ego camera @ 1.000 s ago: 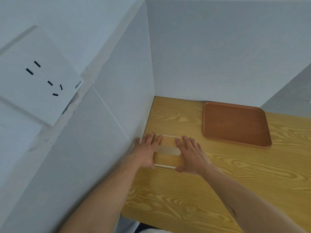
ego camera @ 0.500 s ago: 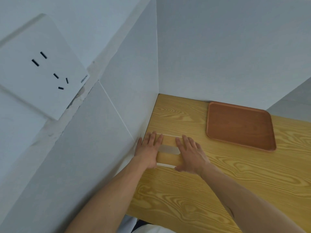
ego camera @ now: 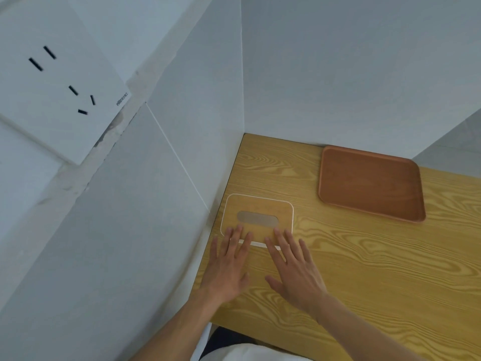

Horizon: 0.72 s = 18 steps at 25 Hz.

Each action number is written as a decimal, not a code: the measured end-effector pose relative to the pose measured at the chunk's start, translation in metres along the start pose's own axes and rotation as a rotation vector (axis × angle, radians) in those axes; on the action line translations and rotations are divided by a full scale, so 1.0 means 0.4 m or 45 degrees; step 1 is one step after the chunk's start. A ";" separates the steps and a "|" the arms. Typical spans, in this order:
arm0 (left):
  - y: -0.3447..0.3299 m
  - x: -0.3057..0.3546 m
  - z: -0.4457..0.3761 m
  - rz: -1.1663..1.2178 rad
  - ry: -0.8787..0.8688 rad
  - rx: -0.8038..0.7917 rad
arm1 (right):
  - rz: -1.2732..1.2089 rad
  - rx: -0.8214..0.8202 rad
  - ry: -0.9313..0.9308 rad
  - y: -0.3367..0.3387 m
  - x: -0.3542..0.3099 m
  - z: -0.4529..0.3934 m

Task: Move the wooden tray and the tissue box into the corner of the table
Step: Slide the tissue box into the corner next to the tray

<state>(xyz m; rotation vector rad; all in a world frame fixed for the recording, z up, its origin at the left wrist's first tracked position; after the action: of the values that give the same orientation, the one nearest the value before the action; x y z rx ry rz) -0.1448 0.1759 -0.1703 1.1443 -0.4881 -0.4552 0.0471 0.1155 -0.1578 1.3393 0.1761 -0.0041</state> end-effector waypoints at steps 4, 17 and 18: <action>-0.021 0.010 0.012 -0.017 0.044 0.043 | 0.003 -0.030 -0.022 -0.017 0.007 0.015; 0.030 0.007 -0.065 -0.019 0.144 0.011 | -0.083 -0.110 -0.097 0.006 0.045 -0.071; 0.046 0.007 -0.085 -0.025 0.156 0.001 | -0.094 -0.115 -0.098 0.013 0.051 -0.090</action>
<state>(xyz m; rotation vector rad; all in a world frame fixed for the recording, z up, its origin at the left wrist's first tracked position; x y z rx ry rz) -0.1211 0.2060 -0.1643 1.1706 -0.3711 -0.3993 0.0631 0.1534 -0.1631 1.2397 0.1585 -0.1082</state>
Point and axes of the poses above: each hand's wrist, its own z-axis away from the middle knuckle, its own y-axis out of the back of the hand, x = y × z, the point moved 1 cm from there along -z, towards the middle knuckle, and after that the axes turned 3 degrees about -y, right-handed, at the moved point
